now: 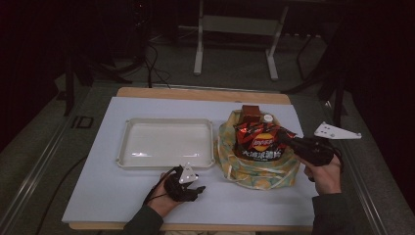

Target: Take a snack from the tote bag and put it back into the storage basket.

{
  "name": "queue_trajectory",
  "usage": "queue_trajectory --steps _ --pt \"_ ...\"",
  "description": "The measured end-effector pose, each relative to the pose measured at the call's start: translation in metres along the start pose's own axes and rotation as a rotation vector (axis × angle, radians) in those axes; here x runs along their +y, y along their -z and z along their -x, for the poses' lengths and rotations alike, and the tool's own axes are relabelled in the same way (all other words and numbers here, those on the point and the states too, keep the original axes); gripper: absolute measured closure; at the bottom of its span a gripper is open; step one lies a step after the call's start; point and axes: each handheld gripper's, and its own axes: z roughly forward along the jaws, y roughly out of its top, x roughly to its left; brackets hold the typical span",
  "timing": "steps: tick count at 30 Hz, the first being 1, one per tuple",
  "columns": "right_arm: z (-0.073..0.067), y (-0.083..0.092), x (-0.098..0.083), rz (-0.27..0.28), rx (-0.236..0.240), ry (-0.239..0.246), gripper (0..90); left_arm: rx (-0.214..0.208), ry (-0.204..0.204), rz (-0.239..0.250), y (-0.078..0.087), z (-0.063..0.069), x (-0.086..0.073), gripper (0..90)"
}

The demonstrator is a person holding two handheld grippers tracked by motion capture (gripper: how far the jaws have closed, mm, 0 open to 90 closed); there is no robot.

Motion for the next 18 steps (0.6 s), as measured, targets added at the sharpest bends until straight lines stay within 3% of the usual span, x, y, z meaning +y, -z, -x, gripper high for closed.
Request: queue_trajectory --steps 13,18 --pt "-0.008 0.012 0.021 0.163 0.037 -0.029 90.0 -0.007 0.007 0.006 -0.001 -0.001 0.0 48.1" --pt "-0.017 0.015 0.034 0.185 0.034 0.002 90.0 -0.007 0.011 0.009 -0.002 0.0 0.0 47.5"
